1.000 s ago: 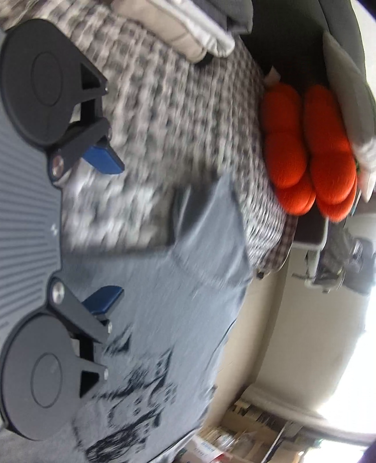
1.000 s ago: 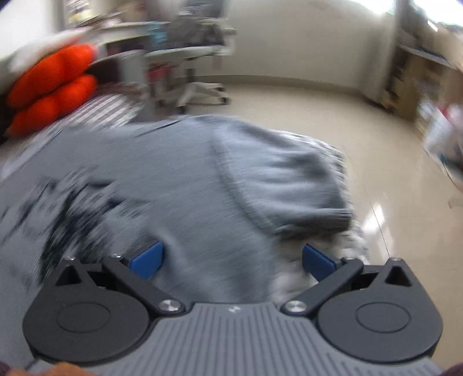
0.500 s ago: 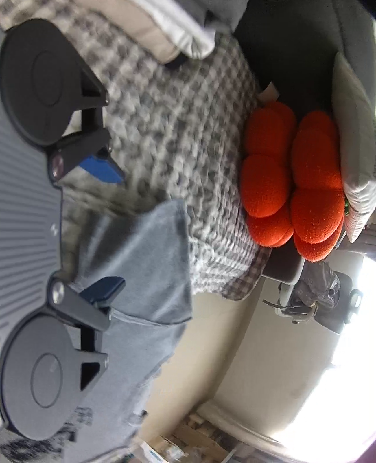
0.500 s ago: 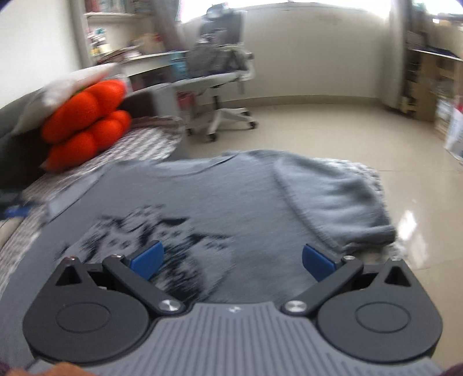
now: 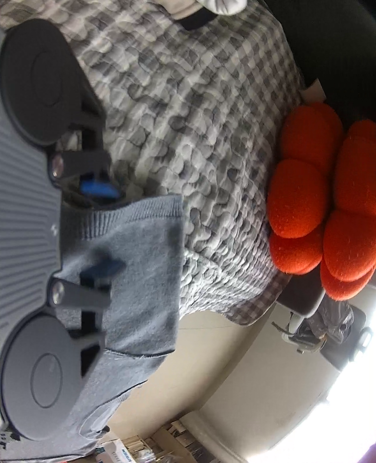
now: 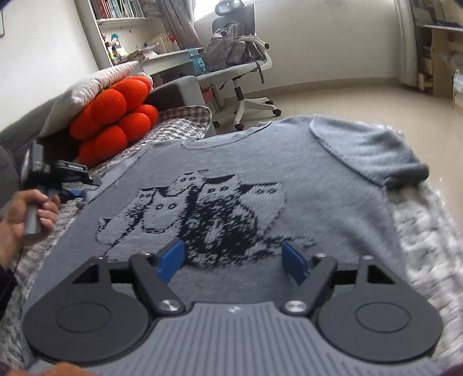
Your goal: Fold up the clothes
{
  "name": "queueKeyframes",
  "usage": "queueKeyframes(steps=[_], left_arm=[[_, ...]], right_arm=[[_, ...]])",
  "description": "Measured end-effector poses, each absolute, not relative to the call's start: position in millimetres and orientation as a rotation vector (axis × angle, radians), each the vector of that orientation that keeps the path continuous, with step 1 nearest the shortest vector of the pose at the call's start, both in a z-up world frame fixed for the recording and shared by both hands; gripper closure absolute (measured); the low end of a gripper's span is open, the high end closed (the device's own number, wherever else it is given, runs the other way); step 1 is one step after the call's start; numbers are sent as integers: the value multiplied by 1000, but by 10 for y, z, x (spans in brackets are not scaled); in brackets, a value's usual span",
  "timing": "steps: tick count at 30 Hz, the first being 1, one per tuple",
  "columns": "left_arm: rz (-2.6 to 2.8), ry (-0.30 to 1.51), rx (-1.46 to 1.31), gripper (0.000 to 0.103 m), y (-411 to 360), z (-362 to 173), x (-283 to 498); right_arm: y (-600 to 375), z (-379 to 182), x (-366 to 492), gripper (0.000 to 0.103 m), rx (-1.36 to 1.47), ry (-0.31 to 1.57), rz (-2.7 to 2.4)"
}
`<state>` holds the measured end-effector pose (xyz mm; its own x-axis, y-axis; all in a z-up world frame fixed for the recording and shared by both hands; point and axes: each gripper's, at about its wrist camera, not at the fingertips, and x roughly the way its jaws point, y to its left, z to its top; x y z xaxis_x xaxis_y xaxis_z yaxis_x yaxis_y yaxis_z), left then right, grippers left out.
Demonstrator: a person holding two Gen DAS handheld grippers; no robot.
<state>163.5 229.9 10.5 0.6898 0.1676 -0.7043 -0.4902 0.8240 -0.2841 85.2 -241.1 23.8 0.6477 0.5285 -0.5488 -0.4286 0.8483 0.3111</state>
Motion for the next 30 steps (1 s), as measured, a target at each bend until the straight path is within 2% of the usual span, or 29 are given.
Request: queueKeyframes(steps=[2, 9, 20, 30], left_arm=[[401, 713, -437, 80, 2250, 116, 1652], [486, 640, -272, 99, 1989, 310, 1607], [418, 607, -287, 100, 1658, 608, 1586], [182, 594, -370, 100, 855, 781, 1461]], right_arm=[[-2387, 199, 821, 27, 155, 655, 542], [-2329, 119, 763, 27, 99, 591, 527], [-2404, 100, 749, 27, 144, 574, 537], [-2556, 81, 763, 27, 245, 564, 535]])
